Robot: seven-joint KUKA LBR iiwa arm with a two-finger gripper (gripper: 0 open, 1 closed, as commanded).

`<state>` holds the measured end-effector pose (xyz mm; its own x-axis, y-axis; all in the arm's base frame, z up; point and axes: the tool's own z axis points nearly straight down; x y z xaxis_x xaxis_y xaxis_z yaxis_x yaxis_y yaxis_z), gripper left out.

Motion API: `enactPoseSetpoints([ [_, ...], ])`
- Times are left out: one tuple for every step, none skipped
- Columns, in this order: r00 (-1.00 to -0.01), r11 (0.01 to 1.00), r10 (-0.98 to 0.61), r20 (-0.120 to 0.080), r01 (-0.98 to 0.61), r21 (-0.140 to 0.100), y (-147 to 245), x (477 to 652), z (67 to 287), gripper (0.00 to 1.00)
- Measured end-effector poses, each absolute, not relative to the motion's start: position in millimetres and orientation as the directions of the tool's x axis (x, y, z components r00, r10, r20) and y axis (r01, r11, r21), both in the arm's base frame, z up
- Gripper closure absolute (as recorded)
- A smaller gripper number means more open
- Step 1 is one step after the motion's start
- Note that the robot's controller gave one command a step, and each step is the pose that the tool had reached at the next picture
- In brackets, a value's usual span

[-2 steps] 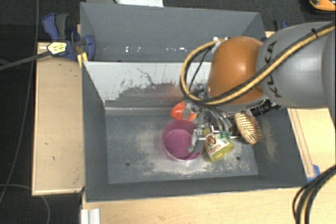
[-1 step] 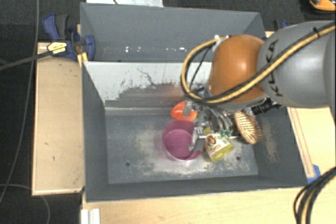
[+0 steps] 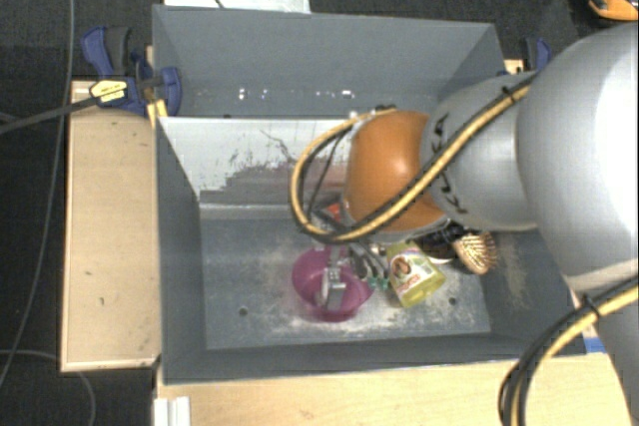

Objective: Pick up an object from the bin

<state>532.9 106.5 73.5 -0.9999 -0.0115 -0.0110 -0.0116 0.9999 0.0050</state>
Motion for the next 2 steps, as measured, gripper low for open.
enactPoseSetpoints([
  [-0.994,0.994,-0.108,-0.015,-0.108,0.001,113,532.8,123,0.0],
  [-0.896,0.896,-0.444,-0.009,-0.444,-0.001,78,478.5,100,0.0],
])
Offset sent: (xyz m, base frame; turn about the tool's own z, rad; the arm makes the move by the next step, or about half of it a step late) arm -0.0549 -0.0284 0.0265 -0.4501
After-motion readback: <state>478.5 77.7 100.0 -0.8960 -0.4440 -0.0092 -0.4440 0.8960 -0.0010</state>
